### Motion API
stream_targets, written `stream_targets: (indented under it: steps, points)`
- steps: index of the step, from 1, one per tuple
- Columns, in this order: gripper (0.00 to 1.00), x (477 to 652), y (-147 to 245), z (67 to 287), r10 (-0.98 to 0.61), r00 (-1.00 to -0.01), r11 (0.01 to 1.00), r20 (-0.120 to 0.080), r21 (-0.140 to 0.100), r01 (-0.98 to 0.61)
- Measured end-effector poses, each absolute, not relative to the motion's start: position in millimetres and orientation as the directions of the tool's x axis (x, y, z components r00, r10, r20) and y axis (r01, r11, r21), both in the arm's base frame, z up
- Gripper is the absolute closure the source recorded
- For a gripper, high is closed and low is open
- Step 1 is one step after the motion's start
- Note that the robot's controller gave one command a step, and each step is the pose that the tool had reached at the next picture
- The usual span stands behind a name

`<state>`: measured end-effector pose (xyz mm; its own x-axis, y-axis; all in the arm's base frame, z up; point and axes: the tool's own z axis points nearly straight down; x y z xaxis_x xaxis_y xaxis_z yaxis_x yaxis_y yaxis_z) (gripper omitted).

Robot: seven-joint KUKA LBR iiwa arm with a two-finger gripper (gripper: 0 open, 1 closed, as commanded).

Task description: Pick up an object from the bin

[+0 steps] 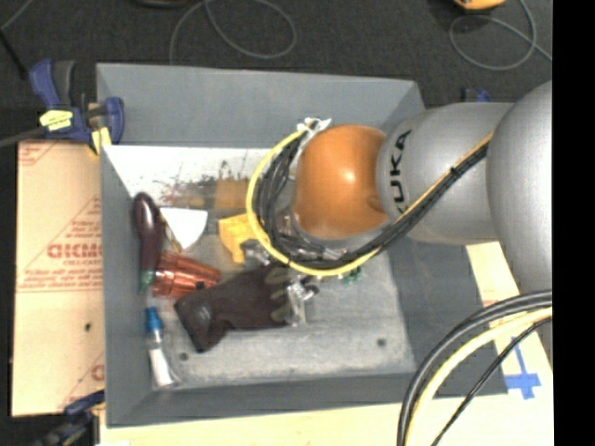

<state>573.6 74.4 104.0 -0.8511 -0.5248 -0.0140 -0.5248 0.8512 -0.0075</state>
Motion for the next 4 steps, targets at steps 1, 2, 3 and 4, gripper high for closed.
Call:
stream_targets:
  steps: [1,2,3,4]
  points:
    - [1.00,563.4,78.7,71.2,-0.635,-0.773,0.773,-0.009,-0.006,-0.635]
    - [1.00,563.4,78.7,71.2,-0.634,-0.773,0.773,-0.009,-0.006,-0.634]
    - [1.00,562.2,78.6,75.8,-0.634,-0.773,0.773,-0.007,-0.004,-0.634]
    - [1.00,561.5,78.3,91.7,-0.633,-0.774,0.774,-0.005,-0.003,-0.633]
